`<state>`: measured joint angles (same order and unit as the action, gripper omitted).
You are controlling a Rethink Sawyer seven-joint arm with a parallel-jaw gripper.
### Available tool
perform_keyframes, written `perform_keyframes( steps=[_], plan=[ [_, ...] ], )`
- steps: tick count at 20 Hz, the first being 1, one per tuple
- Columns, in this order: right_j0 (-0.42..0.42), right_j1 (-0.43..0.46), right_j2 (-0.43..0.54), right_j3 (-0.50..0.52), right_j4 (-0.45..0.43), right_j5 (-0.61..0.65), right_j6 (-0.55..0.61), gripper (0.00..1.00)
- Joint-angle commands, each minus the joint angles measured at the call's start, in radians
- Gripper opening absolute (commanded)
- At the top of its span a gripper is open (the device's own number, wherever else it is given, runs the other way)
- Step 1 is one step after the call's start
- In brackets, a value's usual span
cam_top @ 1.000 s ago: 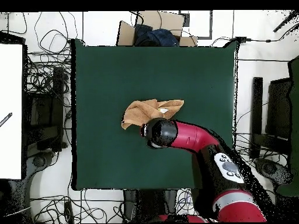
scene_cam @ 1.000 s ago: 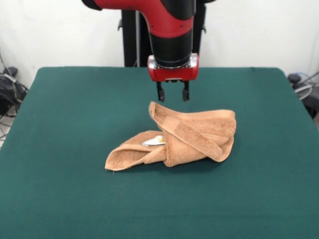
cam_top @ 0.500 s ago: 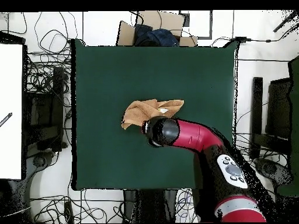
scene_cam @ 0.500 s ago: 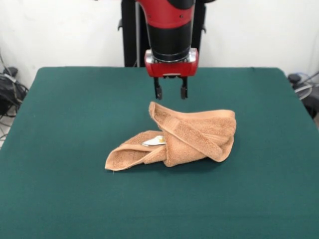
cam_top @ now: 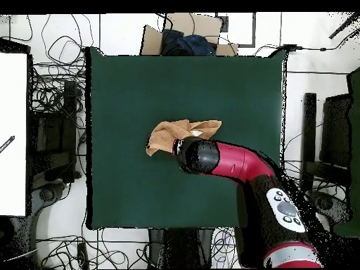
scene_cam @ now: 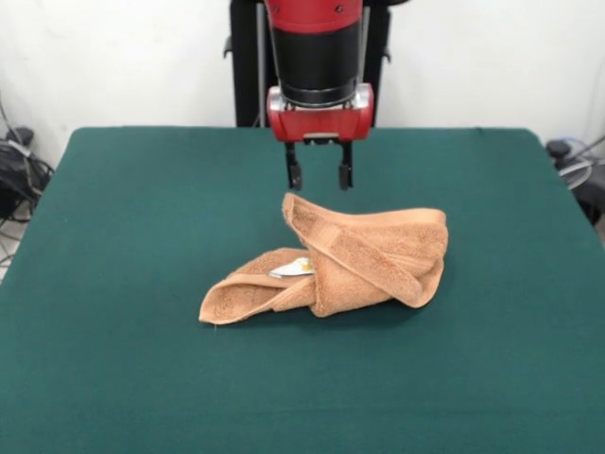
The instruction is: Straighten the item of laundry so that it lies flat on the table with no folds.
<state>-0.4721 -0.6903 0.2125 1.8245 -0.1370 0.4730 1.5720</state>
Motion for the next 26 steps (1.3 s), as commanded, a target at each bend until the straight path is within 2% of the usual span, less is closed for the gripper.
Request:
perform_keyframes(
  steps=[1, 5, 18, 22, 26],
  plan=[
    [-0.022, 0.049, 0.088, -0.029, -0.064, -0.076, 0.006, 1.00],
    [-0.051, 0.106, 0.111, -0.039, -0.077, -0.127, -0.009, 1.00],
    [-0.085, 0.144, 0.153, -0.062, -0.097, -0.142, 0.005, 1.00],
    [-0.085, 0.111, 0.155, -0.057, -0.099, -0.120, 0.017, 1.00],
    [-0.075, 0.018, 0.148, -0.045, -0.082, -0.055, 0.017, 1.00]
  ],
)
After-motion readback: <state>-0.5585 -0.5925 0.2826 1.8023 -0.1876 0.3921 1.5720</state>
